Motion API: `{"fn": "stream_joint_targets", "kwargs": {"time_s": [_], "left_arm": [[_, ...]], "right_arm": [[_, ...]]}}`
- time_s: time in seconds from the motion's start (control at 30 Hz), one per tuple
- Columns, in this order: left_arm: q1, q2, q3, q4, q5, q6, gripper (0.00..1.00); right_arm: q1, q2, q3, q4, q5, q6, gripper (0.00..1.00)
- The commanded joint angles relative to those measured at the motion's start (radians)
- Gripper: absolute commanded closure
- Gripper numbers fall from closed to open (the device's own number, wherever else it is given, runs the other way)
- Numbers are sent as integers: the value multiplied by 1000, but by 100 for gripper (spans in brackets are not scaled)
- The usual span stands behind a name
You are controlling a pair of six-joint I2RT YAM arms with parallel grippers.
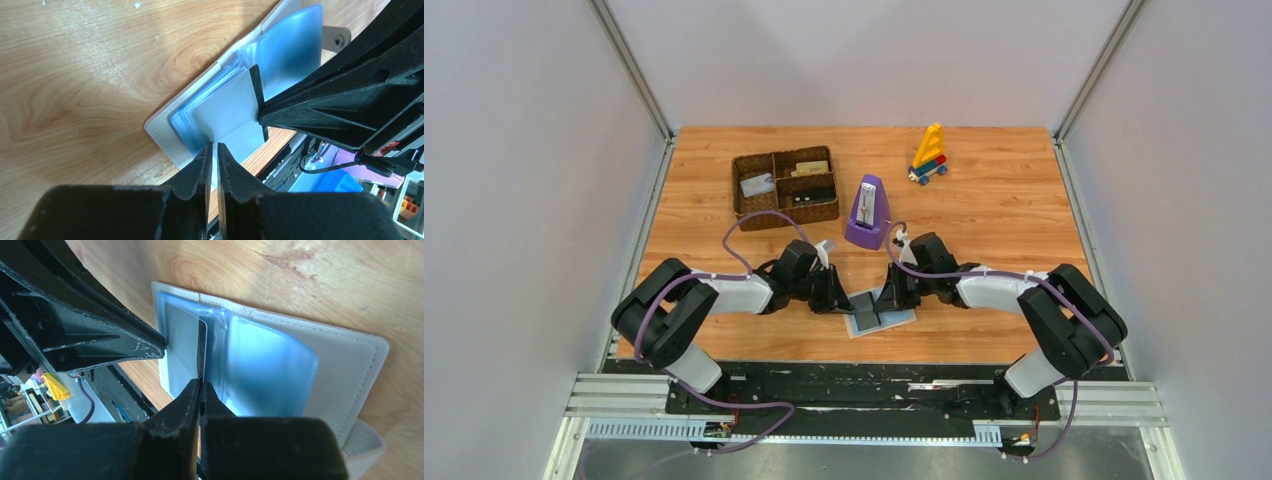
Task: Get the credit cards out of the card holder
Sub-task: Remove the credit card from the card holder.
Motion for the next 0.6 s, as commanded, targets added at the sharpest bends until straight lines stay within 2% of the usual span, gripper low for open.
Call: {"fn": "stream_joint_targets", "kwargs": {"time_s": [0.0,0.57], "left_arm": [[0,10,11,-102,-71,66,83],[0,16,37,-168,-96,106,83]], "right_arm": [[-23,-29,-20,52,-35,5,100],[-63,-114,-21,-32,-12,-34,100]]}}
